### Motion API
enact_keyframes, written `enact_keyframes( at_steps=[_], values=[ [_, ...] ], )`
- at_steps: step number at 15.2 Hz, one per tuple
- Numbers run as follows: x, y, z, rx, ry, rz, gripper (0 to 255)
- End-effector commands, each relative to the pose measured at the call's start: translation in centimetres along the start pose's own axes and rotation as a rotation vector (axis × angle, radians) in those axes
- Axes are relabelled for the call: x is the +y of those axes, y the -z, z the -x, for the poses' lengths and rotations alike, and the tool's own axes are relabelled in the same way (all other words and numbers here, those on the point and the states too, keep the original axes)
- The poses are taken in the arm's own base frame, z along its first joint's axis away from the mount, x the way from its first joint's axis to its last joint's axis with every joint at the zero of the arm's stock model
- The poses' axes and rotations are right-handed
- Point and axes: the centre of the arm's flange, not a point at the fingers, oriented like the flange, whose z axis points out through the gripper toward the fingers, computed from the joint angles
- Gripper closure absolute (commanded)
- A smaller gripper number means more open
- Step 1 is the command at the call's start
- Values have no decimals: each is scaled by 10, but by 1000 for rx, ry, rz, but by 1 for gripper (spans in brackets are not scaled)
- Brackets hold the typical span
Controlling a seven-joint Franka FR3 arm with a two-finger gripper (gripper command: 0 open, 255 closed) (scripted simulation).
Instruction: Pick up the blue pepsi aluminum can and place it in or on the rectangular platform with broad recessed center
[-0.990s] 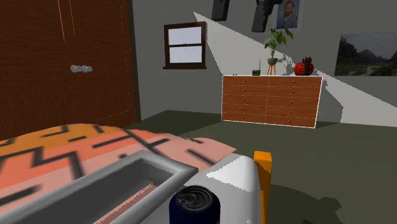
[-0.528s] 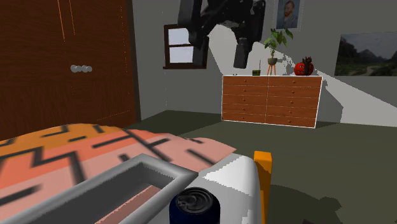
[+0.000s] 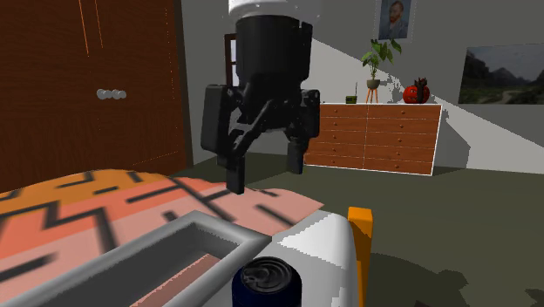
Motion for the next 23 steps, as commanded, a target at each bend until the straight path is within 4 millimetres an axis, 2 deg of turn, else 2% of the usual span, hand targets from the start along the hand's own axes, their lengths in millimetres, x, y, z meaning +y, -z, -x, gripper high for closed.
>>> enact_keyframes(
  at_steps=[1, 5, 12, 20, 21, 23],
  values=[
    [-7, -25, -1, -18, 13, 0, 0],
    [-24, -71, -8, -54, 36, 0, 0],
    [-24, -108, -6, -54, 36, 0, 0],
    [-24, -111, -6, -54, 36, 0, 0],
    [-24, -111, -6, -54, 36, 0, 255],
    [-24, -111, -6, -54, 36, 0, 255]
  ],
)
